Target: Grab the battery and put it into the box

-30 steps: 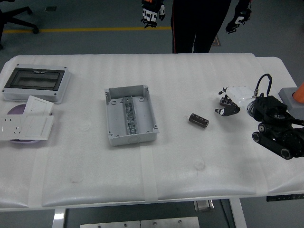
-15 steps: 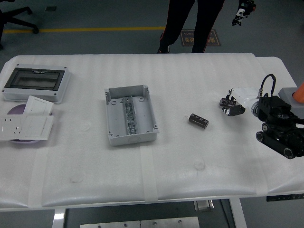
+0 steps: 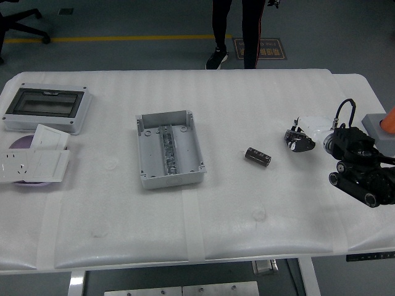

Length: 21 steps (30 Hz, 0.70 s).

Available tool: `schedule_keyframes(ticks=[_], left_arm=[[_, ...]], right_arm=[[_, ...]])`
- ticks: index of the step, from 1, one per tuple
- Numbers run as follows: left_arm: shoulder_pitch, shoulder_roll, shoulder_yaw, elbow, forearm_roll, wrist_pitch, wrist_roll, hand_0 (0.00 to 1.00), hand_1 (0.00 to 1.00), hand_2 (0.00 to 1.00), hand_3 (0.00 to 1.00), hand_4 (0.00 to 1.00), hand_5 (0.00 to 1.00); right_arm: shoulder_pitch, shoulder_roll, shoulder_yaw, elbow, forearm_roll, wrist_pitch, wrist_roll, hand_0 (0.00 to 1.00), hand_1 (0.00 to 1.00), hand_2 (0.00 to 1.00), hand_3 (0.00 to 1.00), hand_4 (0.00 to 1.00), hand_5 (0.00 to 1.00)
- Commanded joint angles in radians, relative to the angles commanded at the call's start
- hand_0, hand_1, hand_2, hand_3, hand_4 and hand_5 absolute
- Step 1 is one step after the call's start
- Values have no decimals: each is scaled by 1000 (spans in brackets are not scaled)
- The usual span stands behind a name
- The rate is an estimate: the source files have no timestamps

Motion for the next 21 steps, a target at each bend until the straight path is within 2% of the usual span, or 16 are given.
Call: schedule_keyframes(ticks=[21], left_arm=[[-4, 1, 0, 2, -2, 17, -25, 434, 611, 557, 380, 478, 382]], right_arm=[[0, -17, 32, 59, -8, -53, 14, 614, 569, 578, 634, 564, 404]])
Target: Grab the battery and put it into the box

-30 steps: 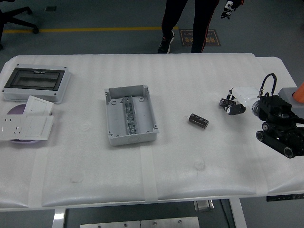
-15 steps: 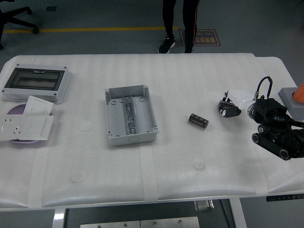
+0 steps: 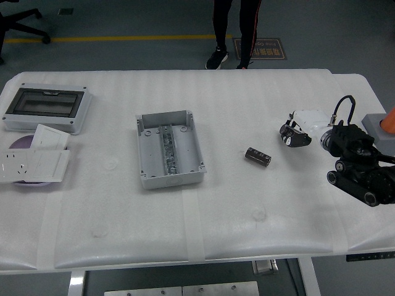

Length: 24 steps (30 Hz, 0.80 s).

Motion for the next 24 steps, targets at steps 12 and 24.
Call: schedule_keyframes(ticks=[12, 24], left_arm=[[4, -5, -6, 0, 6, 8, -9, 432, 610, 571, 379, 472, 388], [0, -4, -6, 0, 7, 7, -9, 429, 611, 602, 380, 471, 394]], right_arm=[[-13, 2, 204, 241, -65, -40, -40, 584, 556, 562, 632, 563, 411], [22, 82, 187, 226, -64, -5, -62, 566, 545, 561, 629, 580, 426]])
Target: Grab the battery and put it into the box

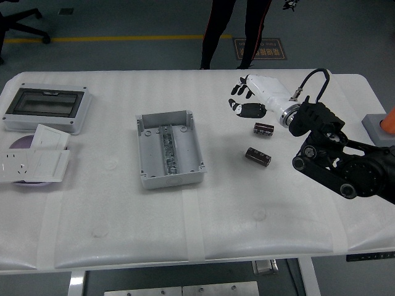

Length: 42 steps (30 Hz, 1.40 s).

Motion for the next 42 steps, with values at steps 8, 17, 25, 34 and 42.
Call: schedule_keyframes(ticks=[8, 17, 25, 34, 42], left_arm=[[-2, -1, -2, -1, 3, -2, 4, 428, 609, 596, 380, 471, 397], [-5, -2, -3, -1, 7, -5, 6, 426, 610, 584, 380, 469, 405], [-7, -2, 0, -2, 6, -6, 6, 425, 609, 581, 380, 469, 405], [-8, -4, 13, -2, -9, -5, 0, 424, 610, 575, 380, 469, 405], [-7, -6, 14, -2, -10, -6, 0, 424, 609, 574, 380, 468, 406]], right_arm=[[25, 16, -74, -122, -38, 80, -34, 588, 563, 566, 650, 700, 496], [38, 24, -144, -194, -21, 114, -39, 688, 674, 684, 775, 924, 613], [47, 36, -183, -255, 15, 115, -30, 704, 684, 693, 787, 958, 638], [54, 48, -215, -279, 55, 100, -34, 698, 678, 687, 780, 980, 673], [56, 67, -231, -289, 72, 83, -30, 638, 633, 640, 729, 899, 584]])
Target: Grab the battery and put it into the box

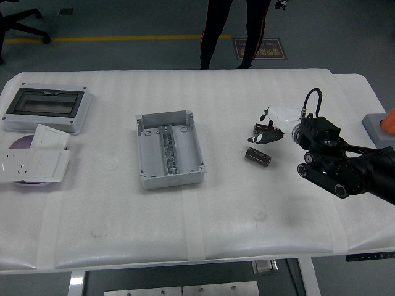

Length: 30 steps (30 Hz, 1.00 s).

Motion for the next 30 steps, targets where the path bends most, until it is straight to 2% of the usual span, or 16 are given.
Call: schedule_keyframes(ticks=[2, 3, 8, 9, 14, 15, 30], left_arm=[[1, -1, 2, 0, -2, 0, -1, 424, 609, 574, 380, 468, 406], [1, -1, 2, 0, -2, 0, -1, 424, 609, 572, 379, 469, 406], [3, 0, 8, -1, -7, 1, -3, 424, 609, 572, 379, 469, 406], [3, 1, 11, -1, -10, 0, -4, 424, 609, 570, 379, 469, 407], [1, 1, 19, -1, -14, 0, -8, 424, 609, 570, 379, 469, 407], [0, 1, 24, 0, -19, 0, -10, 424, 609, 569, 379, 470, 409], [-3, -1, 56, 1, -45, -1, -19, 423, 609, 569, 379, 473, 420]], right_arm=[[0, 1, -3, -3, 1, 0, 0, 638, 633, 640, 729, 899, 584], [1, 0, -5, -5, 0, 0, 0, 344, 521, 593, 647, 732, 393], [1, -3, -16, -8, 2, -1, 2, 344, 521, 593, 647, 732, 393], [1, -4, -18, -8, 4, -3, 3, 291, 465, 578, 649, 621, 311], [1, -4, -20, -7, 8, -10, 4, 291, 465, 578, 649, 621, 311], [1, -4, -20, -7, 13, -12, 5, 270, 438, 566, 646, 585, 289], [-4, 9, -15, -12, 39, -25, 1, 234, 405, 544, 648, 530, 258]])
